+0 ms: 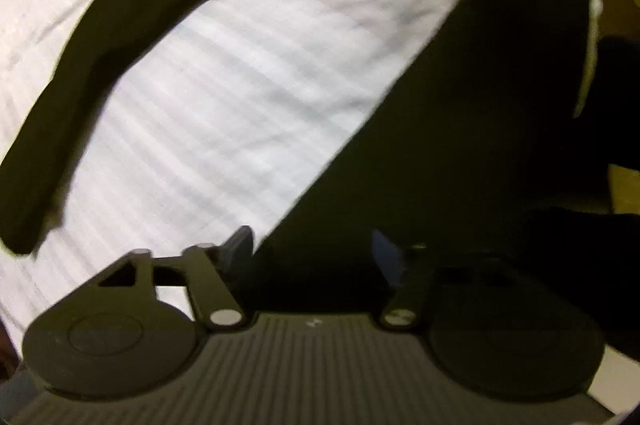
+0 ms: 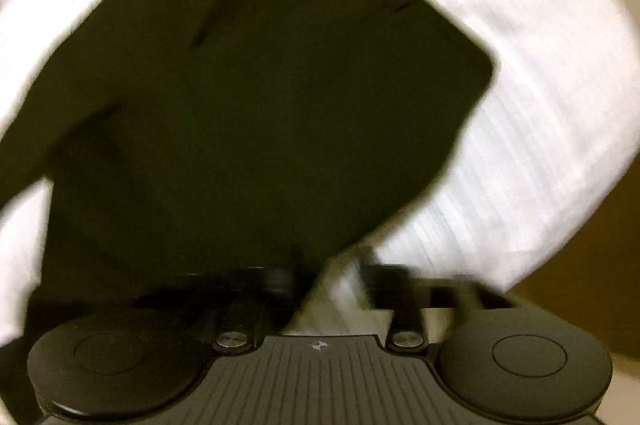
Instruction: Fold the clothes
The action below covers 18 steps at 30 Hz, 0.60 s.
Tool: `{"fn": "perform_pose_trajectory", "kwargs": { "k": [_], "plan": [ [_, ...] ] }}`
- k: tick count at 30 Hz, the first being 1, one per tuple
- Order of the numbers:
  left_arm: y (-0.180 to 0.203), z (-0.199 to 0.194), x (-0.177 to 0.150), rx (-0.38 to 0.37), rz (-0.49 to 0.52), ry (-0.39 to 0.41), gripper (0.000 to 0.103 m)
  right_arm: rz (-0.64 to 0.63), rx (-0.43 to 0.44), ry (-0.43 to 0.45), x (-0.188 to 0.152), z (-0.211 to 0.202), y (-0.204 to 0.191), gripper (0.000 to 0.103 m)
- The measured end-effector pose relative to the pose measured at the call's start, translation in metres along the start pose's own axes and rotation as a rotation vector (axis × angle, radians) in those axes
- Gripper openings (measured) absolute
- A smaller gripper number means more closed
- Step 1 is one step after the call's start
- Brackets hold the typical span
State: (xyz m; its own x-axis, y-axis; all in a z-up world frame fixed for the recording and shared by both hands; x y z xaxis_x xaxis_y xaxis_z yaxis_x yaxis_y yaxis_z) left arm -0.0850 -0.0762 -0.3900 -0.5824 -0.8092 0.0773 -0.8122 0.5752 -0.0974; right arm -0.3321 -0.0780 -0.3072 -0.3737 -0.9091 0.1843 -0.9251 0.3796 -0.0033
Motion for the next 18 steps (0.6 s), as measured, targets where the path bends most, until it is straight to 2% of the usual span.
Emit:
{"fn": "perform_pose_trajectory", "kwargs": {
  "k": [3,5,8,10,11,12,13,14,16,18],
  "plan": [
    [-0.019,0.011,-0.017,0.014,-0.006,-0.013,0.065,-0.160,-0.075,0.051,-0.009,-0.020,-0.039,0.071],
    [-0.026,0.020,-0.025,-0.005,0.015,-0.016,0.066,-0.305,-0.062,0.111,-0.021,-0.036,-0.074,0.071],
    [-0.040,0.032,-0.035,-0.065,-0.005,0.005,0.071,-0.576,0.061,0.158,-0.031,-0.041,-0.144,0.071],
    [-0.049,0.038,-0.040,-0.124,-0.037,0.012,0.070,-0.793,0.146,0.160,-0.044,-0.035,-0.192,0.071],
    [-0.053,0.040,-0.042,-0.157,-0.056,0.011,0.060,-0.903,0.173,0.162,-0.053,-0.031,-0.214,0.071],
    [-0.055,0.041,-0.043,-0.190,-0.070,0.008,0.036,-1.012,0.184,0.170,-0.063,-0.026,-0.235,0.071],
    [-0.056,0.040,-0.045,-0.198,-0.074,0.005,0.024,-1.120,0.196,0.177,-0.073,-0.021,-0.256,0.071],
    [-0.057,0.038,-0.046,-0.203,-0.077,0.002,0.006,-1.207,0.198,0.174,-0.079,-0.013,-0.272,0.071],
    [-0.059,0.025,-0.052,-0.206,-0.093,0.021,0.002,-1.339,0.183,0.149,-0.080,0.009,-0.295,0.071],
    [-0.068,-0.002,-0.063,-0.181,-0.153,0.089,0.003,-1.433,0.149,0.110,-0.079,0.027,-0.304,0.071]
  ]
}}
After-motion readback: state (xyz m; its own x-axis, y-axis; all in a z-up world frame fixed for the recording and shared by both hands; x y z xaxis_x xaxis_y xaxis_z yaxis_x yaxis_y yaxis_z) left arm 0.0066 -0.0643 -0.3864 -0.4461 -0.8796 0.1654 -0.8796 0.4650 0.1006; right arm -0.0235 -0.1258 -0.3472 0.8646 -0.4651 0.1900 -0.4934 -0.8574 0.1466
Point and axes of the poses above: each gripper's, at about its wrist camera, not at the fingertips, and z roughly the way its jaws point, y to its right, x to its top, the point moved 3 cm from there along z, roughly the way its jaws point, and after that the axes turned 2 degrees about -y, right-handed, at the moved point
